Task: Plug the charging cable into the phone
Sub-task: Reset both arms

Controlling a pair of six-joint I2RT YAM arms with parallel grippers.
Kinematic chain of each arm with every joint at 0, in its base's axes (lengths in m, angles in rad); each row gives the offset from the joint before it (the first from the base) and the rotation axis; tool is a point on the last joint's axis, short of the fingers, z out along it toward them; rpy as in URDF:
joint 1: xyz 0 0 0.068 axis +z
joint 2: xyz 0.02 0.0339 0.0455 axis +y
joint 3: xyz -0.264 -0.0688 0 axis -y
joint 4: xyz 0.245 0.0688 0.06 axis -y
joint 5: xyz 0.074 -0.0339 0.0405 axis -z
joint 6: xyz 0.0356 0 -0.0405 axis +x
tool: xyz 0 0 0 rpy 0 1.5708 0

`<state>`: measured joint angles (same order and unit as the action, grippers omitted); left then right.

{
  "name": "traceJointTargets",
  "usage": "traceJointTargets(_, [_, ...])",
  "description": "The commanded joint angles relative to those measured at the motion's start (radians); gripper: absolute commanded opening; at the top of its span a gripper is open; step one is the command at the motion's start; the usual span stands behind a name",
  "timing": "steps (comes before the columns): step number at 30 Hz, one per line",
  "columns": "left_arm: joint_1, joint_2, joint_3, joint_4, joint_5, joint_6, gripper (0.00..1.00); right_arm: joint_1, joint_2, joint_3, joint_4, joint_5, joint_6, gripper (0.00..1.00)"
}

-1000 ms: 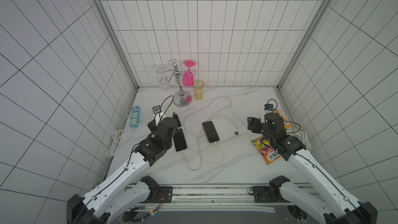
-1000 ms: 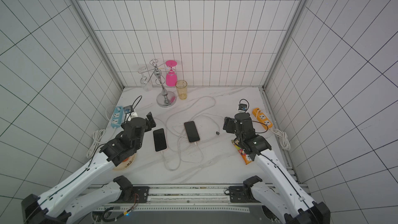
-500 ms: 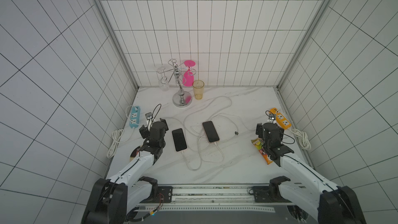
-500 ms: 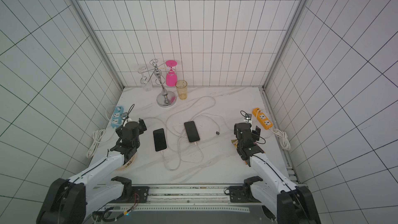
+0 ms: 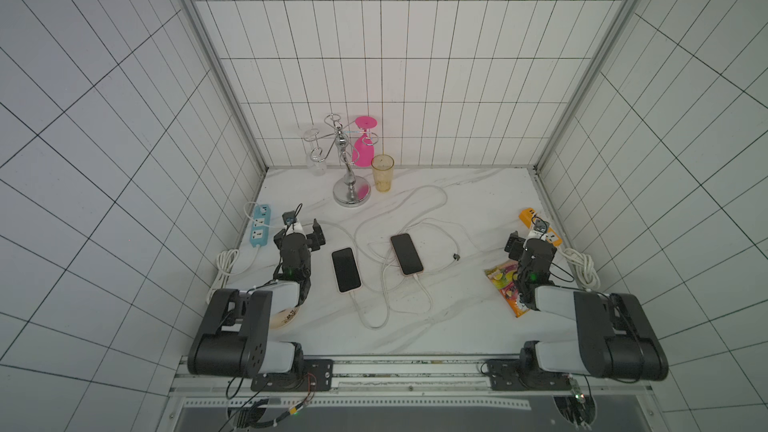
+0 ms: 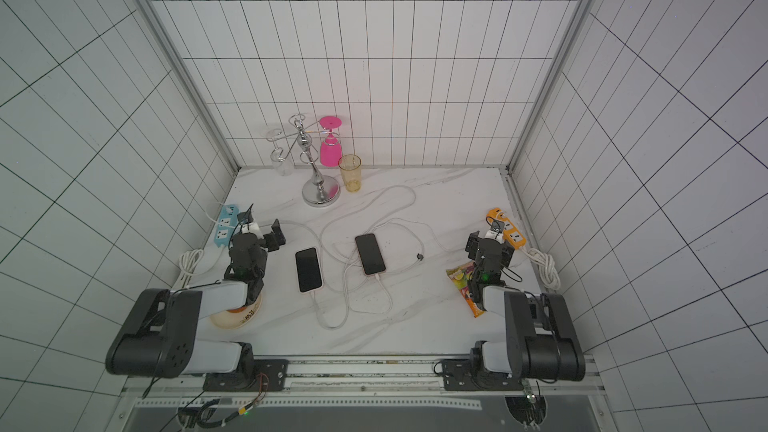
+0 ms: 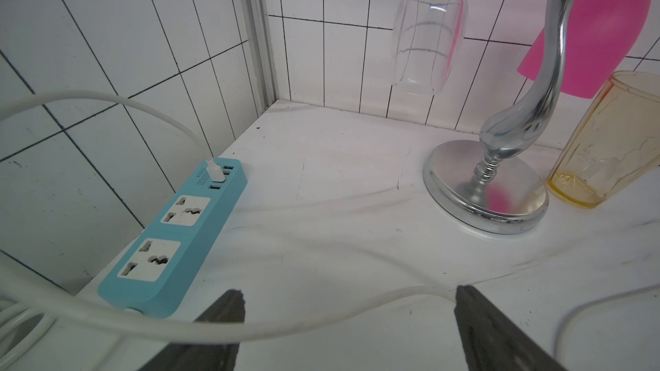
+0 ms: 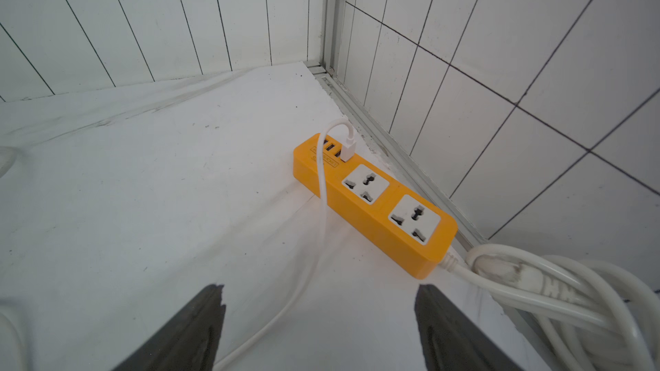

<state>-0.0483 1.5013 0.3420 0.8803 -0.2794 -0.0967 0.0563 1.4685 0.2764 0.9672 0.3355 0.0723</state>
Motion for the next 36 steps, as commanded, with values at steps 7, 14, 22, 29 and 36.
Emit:
traceJointTargets(7, [0.041, 0.062, 0.108, -0.118, 0.052, -0.009, 0.95, -0.054, 0.074, 0.137, -0.122, -0.120, 0.004, 0.88])
traceJointTargets(14, [0.058, 0.052, 0.110, -0.131, 0.093, -0.015, 0.98, -0.056, 0.061, 0.132, -0.129, -0.128, 0.003, 0.99])
traceJointTargets(22, [0.057, 0.054, 0.111, -0.126, 0.088, -0.016, 0.98, -0.055, 0.063, 0.131, -0.122, -0.124, 0.003, 0.99])
traceJointTargets(29, [0.058, 0.058, 0.114, -0.129, 0.088, -0.015, 0.98, -0.055, 0.060, 0.132, -0.128, -0.125, 0.003, 0.99])
traceJointTargets(36, [0.057, 0.059, 0.116, -0.131, 0.088, -0.014, 0.98, -0.055, 0.060, 0.132, -0.127, -0.125, 0.003, 0.99])
